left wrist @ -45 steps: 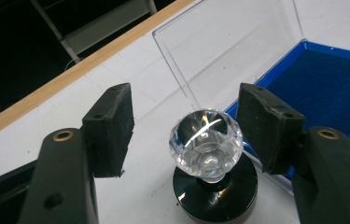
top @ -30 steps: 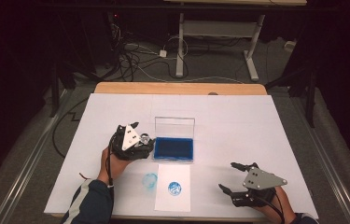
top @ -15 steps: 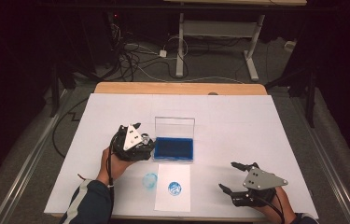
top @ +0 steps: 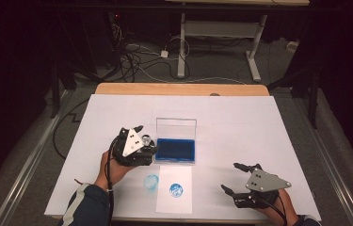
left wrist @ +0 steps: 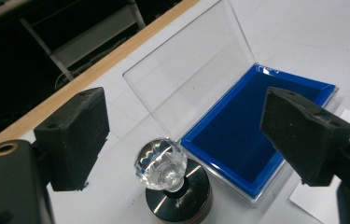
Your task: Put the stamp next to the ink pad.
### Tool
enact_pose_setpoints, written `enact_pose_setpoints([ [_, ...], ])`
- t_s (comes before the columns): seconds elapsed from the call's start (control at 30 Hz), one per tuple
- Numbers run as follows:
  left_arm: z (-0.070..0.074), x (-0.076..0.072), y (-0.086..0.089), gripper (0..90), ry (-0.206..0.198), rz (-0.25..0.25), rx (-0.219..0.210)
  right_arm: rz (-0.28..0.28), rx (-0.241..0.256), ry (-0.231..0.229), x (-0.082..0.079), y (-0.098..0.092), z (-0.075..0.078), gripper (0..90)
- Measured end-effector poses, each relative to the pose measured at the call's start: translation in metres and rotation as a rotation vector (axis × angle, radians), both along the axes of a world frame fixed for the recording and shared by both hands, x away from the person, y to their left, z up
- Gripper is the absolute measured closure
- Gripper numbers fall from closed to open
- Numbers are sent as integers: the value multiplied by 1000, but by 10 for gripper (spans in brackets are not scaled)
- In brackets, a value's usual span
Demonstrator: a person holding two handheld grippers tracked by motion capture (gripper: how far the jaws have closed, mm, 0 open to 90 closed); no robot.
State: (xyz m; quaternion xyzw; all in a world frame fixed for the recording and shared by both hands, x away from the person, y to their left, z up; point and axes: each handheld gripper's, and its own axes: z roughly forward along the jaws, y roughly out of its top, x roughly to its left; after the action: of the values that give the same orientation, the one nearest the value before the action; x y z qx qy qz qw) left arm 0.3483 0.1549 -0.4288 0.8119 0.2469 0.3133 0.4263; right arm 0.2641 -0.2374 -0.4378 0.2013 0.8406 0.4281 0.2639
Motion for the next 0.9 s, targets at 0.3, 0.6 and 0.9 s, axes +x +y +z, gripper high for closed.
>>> enact_pose_setpoints([
  [0.3,7,-14,3,146,-9,-27,6,-7,5,-16,-1,-1,2,224],
  [0.6,9,-24,10,146,-8,-41,9,-18,28,-52,-2,-4,5,220],
  [0.9,9,-35,13,146,-14,-64,26,-21,33,-62,-3,-4,5,220],
])
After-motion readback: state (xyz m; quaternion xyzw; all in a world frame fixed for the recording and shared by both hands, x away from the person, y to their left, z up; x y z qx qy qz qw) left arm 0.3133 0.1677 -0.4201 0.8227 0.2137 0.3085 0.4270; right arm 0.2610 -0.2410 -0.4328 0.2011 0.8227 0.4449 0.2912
